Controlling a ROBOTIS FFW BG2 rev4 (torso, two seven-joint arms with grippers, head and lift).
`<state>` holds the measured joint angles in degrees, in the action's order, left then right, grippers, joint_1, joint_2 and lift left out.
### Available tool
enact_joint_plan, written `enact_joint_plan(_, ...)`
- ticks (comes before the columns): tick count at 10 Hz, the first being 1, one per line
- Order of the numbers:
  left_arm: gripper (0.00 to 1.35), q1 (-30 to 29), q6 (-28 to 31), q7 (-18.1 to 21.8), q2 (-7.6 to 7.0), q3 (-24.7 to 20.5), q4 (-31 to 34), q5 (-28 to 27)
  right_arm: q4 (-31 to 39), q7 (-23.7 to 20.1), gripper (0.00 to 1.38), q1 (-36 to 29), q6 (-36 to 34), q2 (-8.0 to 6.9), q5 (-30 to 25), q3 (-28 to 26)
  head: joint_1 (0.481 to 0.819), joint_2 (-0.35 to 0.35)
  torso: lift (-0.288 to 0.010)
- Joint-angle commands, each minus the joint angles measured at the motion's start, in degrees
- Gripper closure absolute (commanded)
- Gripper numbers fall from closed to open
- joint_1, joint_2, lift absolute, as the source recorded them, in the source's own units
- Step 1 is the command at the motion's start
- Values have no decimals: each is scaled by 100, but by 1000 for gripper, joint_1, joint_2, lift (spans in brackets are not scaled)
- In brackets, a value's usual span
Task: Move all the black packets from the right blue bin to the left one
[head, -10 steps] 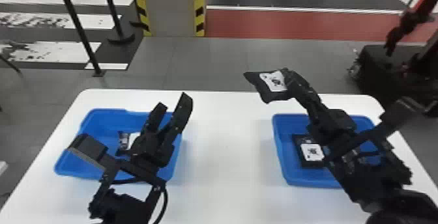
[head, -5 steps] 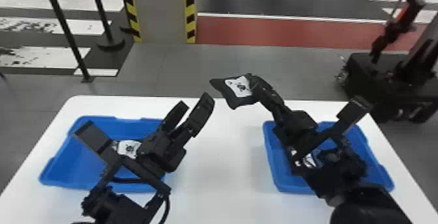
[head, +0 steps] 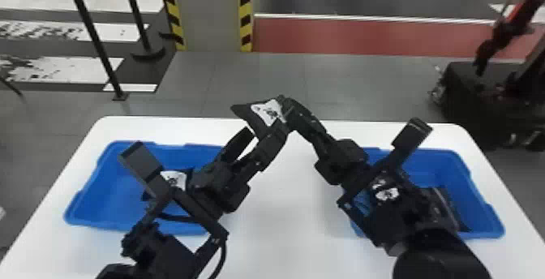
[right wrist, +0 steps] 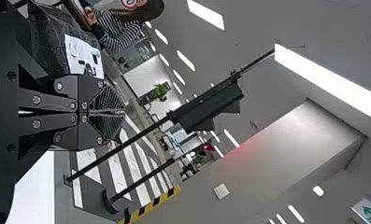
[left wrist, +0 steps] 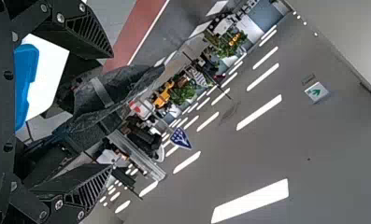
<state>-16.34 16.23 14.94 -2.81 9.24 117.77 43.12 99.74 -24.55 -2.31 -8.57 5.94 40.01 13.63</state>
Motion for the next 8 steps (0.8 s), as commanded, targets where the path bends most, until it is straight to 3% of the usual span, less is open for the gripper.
enact_joint_plan(1, 231, 3, 8, -35, 17, -54, 0, -111, -67, -15, 1216, 21, 0, 13, 94, 237, 684, 20, -110)
enact_joint_plan(2, 590, 3, 22, -62, 35, -89, 0, -199, -109, -23, 1216, 35, 0, 21, 112, 281, 690, 42, -110)
enact_joint_plan(3, 1113, -81, 64, -246, 35, -107, 141, -208, -123, -32, 1216, 63, 0, 30, 121, 281, 694, 59, -110)
enact_joint_plan(5, 1222, -165, 177, -343, 26, -133, 267, -190, -137, -32, 1216, 77, 0, 30, 138, 281, 695, 71, -110)
enact_joint_plan(7, 1222, -180, -48, -343, 70, -177, 253, -155, -151, -32, 1214, 77, 14, 30, 138, 281, 695, 73, -110)
enact_joint_plan(8, 1222, -194, -231, -360, 87, -195, 253, -155, -278, -164, 1142, 147, 28, 21, 191, 281, 695, 76, -110)
